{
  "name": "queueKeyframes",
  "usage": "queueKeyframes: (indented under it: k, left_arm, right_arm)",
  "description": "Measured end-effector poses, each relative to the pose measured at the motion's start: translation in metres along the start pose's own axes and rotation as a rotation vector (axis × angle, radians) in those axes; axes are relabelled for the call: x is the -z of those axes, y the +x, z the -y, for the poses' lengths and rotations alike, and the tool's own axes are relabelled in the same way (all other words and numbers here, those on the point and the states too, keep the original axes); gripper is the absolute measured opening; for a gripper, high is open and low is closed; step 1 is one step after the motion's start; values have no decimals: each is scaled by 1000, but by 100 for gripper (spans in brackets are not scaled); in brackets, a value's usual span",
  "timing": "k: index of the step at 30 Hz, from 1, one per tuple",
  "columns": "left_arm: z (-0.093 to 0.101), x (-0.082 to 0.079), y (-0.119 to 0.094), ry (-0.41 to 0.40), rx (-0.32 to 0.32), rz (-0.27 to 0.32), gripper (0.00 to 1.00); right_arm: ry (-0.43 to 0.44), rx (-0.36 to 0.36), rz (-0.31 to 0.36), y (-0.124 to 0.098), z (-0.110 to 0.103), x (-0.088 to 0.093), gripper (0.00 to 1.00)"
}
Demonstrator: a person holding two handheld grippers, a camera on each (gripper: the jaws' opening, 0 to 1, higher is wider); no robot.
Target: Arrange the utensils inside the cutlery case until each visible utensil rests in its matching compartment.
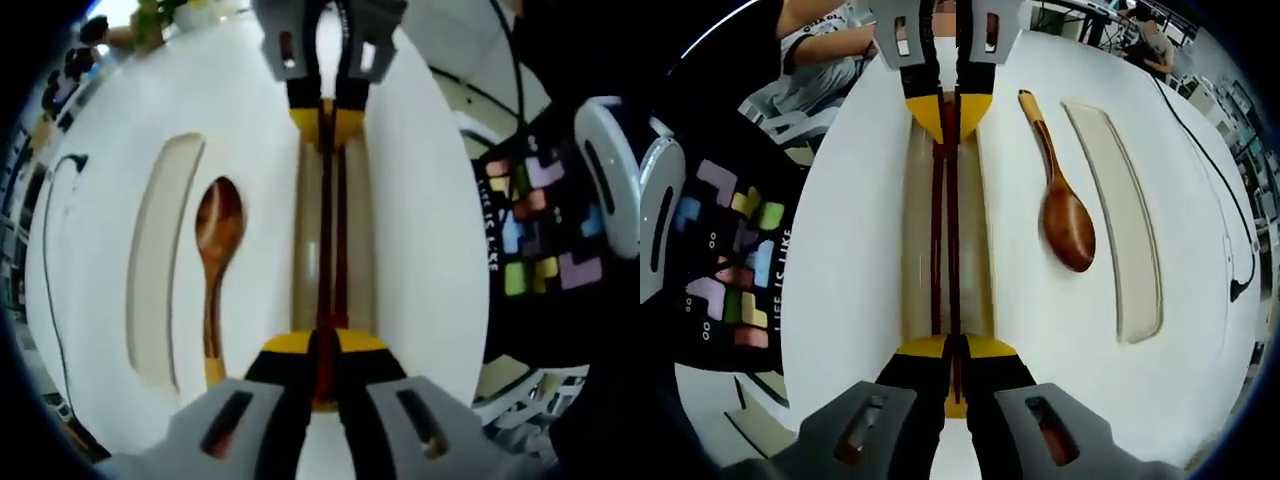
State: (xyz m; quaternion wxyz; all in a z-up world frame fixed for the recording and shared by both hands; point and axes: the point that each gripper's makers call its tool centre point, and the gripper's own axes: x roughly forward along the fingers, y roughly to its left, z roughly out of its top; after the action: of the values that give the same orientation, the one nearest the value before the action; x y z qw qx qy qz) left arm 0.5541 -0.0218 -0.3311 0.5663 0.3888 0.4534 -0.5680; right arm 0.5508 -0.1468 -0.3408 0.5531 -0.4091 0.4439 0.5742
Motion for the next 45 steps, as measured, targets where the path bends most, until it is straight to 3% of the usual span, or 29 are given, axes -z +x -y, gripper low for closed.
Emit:
queueKeyframes:
  k: [3, 6, 9, 16, 21, 30, 39, 45]
  left_arm:
    - [-1, 0, 0, -33, -24, -8, 6]
    - [2, 2, -1, -16, -25, -12, 7]
    - [2, 4, -3, -19, -40, -20, 8]
    - [-1, 1, -35, -2, -102, 45, 10]
    - [-10, 5, -52, -3, -151, 48, 10]
    - [-17, 10, -62, 5, -211, 43, 10]
    - [-37, 16, -57, 34, -249, 53, 13]
    - [-55, 20, -47, 25, -269, 58, 15]
  right_arm:
    - [-5, 12, 8, 0, -1, -1, 4]
    - [-19, 21, -33, -1, -2, 1, 7]
    - [-12, 49, -27, -7, 2, -2, 7]
    - [20, 117, 29, -38, 14, -15, 7]
    - [17, 180, 38, -55, 30, -25, 7]
    - [45, 215, 58, -60, 48, -40, 9]
    - [107, 213, 64, -58, 57, -33, 10]
    - [272, 179, 165, -52, 68, -31, 13]
